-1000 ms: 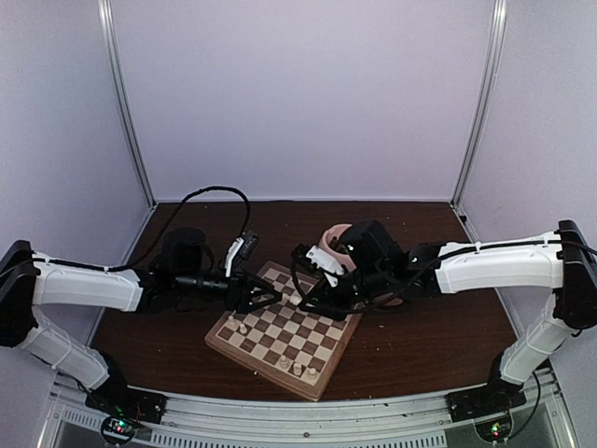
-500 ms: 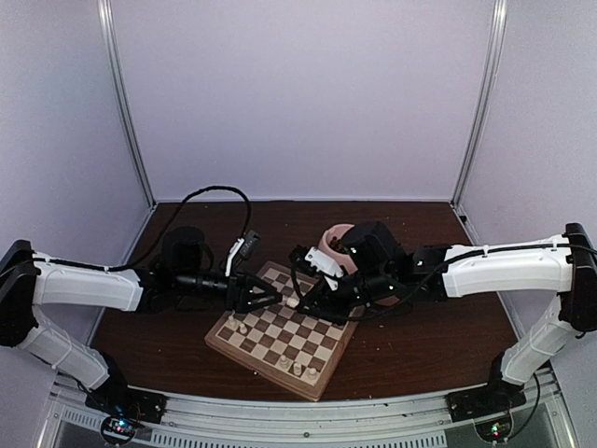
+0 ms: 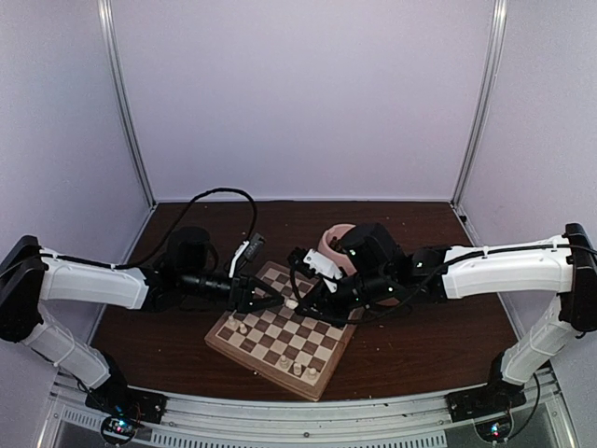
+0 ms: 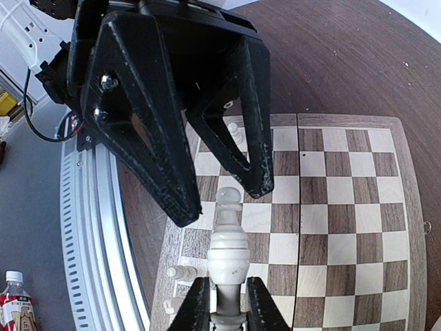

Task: Set up the chess pieces on the board
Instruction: Pass from the right arm to the left

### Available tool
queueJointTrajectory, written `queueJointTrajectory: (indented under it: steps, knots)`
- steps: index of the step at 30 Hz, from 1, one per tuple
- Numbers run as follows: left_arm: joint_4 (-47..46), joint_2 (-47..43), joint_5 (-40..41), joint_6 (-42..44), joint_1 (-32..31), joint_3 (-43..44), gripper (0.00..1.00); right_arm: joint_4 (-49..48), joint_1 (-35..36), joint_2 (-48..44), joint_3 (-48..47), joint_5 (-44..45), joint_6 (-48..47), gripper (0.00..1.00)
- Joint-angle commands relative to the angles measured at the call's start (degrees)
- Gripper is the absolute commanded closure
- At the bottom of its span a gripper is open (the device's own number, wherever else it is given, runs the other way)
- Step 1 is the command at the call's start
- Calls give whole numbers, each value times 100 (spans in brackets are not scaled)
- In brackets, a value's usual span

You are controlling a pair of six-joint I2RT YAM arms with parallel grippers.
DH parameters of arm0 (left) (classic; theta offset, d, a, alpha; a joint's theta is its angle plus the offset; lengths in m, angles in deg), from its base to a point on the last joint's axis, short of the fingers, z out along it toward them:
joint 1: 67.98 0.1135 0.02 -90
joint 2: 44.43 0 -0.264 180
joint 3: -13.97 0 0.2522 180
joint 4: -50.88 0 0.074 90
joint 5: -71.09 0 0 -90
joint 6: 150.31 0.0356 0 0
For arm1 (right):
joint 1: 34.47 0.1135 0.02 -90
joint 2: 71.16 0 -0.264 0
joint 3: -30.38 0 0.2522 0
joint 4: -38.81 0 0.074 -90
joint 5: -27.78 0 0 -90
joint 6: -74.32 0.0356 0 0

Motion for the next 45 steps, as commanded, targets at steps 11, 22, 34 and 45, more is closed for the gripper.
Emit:
queueJointTrajectory:
  steps: [11, 22, 34, 45]
  knots:
    - [-256, 77, -218, -15, 48, 236, 62, -89, 38, -122, 35, 166, -64, 91]
    - [-88, 203, -211, 33, 48, 326, 61, -107, 37, -172, 58, 228, -65, 93]
    - [-70, 198, -236, 64, 48, 343, 74, -122, 38, -192, 80, 323, -55, 94]
    - [5, 174, -246, 123, 48, 350, 62, -156, 36, -252, 122, 411, -55, 95]
